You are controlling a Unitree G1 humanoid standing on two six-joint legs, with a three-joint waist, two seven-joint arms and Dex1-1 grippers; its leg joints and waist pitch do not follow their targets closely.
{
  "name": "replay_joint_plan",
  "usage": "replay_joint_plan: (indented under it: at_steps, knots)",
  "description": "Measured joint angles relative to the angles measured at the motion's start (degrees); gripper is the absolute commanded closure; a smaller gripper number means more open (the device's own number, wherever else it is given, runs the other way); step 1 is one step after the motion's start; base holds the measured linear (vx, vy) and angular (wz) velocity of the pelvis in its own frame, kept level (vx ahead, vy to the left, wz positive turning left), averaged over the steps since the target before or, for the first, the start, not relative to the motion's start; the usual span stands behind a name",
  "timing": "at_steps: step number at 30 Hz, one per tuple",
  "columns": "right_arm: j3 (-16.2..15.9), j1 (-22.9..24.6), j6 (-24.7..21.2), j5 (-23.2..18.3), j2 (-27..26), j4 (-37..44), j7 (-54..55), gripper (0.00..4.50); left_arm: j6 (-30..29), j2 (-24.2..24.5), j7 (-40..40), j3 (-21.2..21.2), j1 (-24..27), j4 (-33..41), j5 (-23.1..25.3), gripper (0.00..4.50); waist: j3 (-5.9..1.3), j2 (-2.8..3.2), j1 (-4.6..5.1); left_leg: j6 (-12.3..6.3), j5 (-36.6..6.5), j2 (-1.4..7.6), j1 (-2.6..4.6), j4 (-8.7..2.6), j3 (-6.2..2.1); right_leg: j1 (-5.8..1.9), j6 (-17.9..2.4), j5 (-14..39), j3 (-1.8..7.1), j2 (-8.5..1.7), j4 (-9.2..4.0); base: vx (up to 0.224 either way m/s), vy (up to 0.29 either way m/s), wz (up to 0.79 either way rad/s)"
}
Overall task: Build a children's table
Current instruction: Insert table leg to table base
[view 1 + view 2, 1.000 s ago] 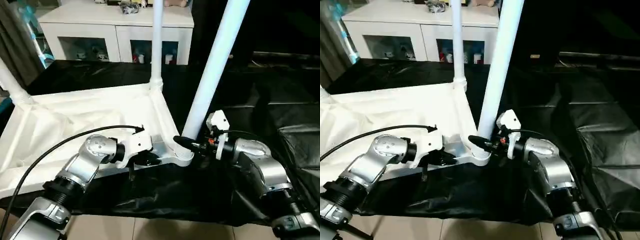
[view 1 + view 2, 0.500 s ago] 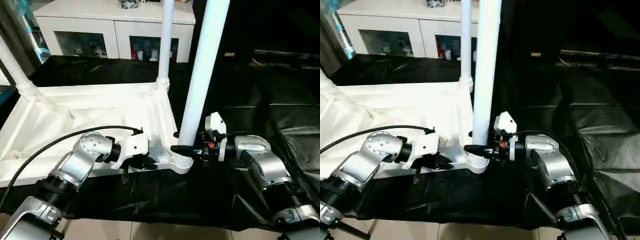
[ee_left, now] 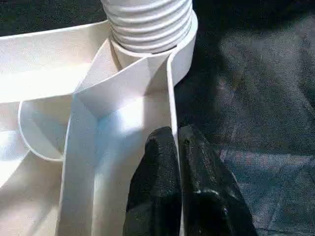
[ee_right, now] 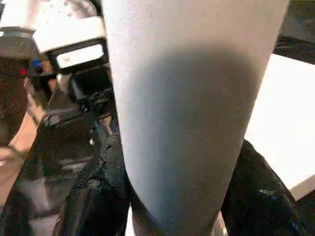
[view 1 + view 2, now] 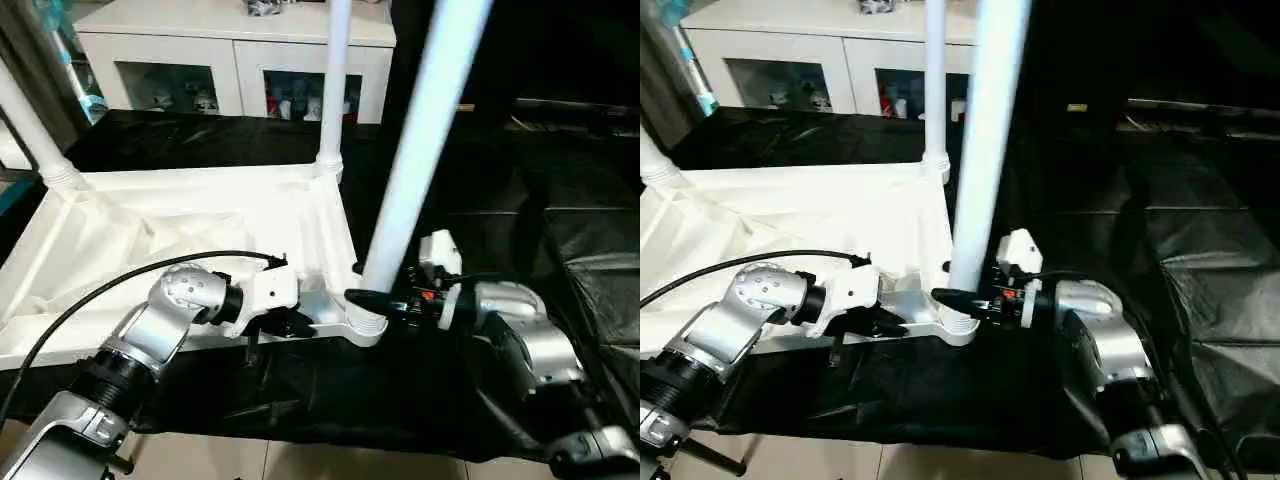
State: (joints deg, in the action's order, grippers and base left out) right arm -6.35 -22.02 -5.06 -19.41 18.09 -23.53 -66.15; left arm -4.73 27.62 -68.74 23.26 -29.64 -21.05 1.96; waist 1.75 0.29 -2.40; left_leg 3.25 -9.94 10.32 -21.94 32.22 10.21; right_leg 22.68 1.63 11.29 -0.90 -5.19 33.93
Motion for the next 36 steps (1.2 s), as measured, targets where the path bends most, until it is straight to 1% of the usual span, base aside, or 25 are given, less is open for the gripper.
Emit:
replay_joint_plan:
  at_steps: [4, 5, 9, 11, 15, 17, 18, 19, 23, 28, 33, 36]
  knots:
    - [0.91, 1.75, 0.0, -0.78, -0.04, 0.87, 0.71, 2.61, 0.01, -0.19, 0.09, 0.12, 0.02, -0.13, 0.0, 4.5, -0.12, 0.48, -0.07, 0.0, 0.0, -0.03, -0.01, 0.02, 0.06, -0.03, 0.0, 0.0, 0.04, -0.02, -0.07, 0.0, 0.0, 0.0]
    - [0.89, 1.76, 0.05, -0.72, -0.04, 0.93, 0.76, 2.61, 0.07, -0.24, 0.07, 0.13, 0.02, -0.25, 0.0, 4.5, -0.12, 0.7, -0.07, 0.0, 0.0, -0.03, 0.0, 0.01, 0.07, -0.03, 0.0, 0.0, 0.04, -0.02, -0.07, 0.0, 0.0, 0.0]
    - [0.39, 1.62, 0.55, -0.12, 0.06, 0.9, 1.0, 2.61, 0.64, -0.31, 0.07, 0.1, -0.08, -1.08, 0.0, 4.5, -0.2, 0.97, -0.06, 0.0, 0.0, -0.02, 0.03, -0.03, 0.07, -0.04, 0.0, 0.0, 0.02, -0.02, -0.05, 0.0, 0.0, 0.0]
    - [-0.38, 1.0, 0.87, 0.79, 0.13, 0.84, 1.19, 2.61, 0.97, -0.31, -0.12, 0.11, -0.39, -1.87, 0.04, 4.5, -0.22, 1.02, 0.14, 0.0, 0.0, -0.02, 0.09, -0.03, 0.07, -0.06, -0.03, -0.02, 0.03, -0.02, -0.02, 0.0, 0.0, 0.0]
    - [-2.07, -0.55, 1.57, 3.15, 0.5, 0.62, 1.13, 2.61, 1.01, -0.25, -0.08, 0.1, -0.54, -2.39, 0.22, 4.5, -0.18, 0.97, 0.38, 0.0, 0.0, -0.02, 0.29, -0.09, 0.06, -0.17, 0.15, 0.09, 0.02, -0.02, -0.02, 0.0, 0.0, 0.0]
    - [-3.6, -1.7, 2.13, 4.83, 0.6, 0.1, 1.12, 2.61, 1.01, -0.26, 0.1, 0.18, -0.54, -2.47, 0.45, 4.5, -0.14, 0.93, 0.44, 0.0, -0.01, -0.03, 0.53, -0.13, 0.06, -0.27, 0.2, 0.12, 0.03, -0.02, -0.03, 0.0, 0.0, 0.0]
    - [-3.72, -2.1, 2.13, 5.29, 0.64, -0.25, 0.84, 2.61, 1.01, -0.25, 0.16, 0.2, -0.54, -2.52, 0.5, 4.5, -0.08, 0.9, 0.45, 0.01, -0.01, -0.03, 0.67, -0.18, 0.06, -0.27, 0.24, 0.15, 0.03, -0.02, -0.06, 0.0, 0.0, 0.0]
    - [-3.79, -2.19, 2.13, 5.54, 0.61, -0.39, 0.71, 2.61, 1.01, -0.24, 0.18, 0.21, -0.54, -2.61, 0.56, 4.5, 0.0, 0.63, 0.47, 0.02, -0.02, -0.04, 0.85, -0.29, 0.05, -0.29, 0.33, 0.2, 0.03, -0.02, -0.18, 0.0, 0.0, 0.0]
    - [-4.01, -2.23, 2.24, 5.54, 0.63, -0.4, 0.54, 2.62, 1.01, 0.02, -0.14, 0.19, -0.54, -2.49, 0.51, 4.5, 0.01, 0.5, 0.55, 0.02, -0.02, -0.1, 0.92, -0.65, -0.02, -0.39, 0.35, 0.21, 0.03, 0.04, -0.63, 0.0, 0.0, 0.0]
    - [-4.01, -2.24, 2.8, 5.54, 0.64, -0.67, 0.07, 2.62, 0.94, 0.17, -0.34, 0.12, -0.44, -2.22, 0.41, 4.5, 0.09, 0.19, 0.65, 0.02, -0.02, -0.11, 0.91, -0.69, -0.02, -0.42, 0.34, 0.21, 0.04, 0.05, -0.82, 0.0, 0.0, 0.0]
    - [-3.92, -2.2, 2.81, 5.52, 0.45, -0.62, 0.76, 2.62, 0.0, 0.21, -0.22, -0.06, -0.38, -1.83, 0.21, 4.5, 0.17, 0.18, 0.67, 0.02, -0.03, -0.11, 0.93, -0.73, -0.02, -0.4, 0.35, 0.21, 0.05, 0.05, -0.83, 0.0, 0.0, 0.0]
    - [-3.55, -2.06, 2.81, 5.52, -0.2, -0.62, 2.21, 2.62, -0.64, 0.18, 0.15, -0.42, -0.38, -1.77, 0.14, 4.5, 0.38, 0.17, 0.73, 0.02, -0.03, -0.12, 0.94, -0.82, -0.02, -0.33, 0.36, 0.22, 0.04, 0.05, -0.87, 0.0, 0.0, 0.0]
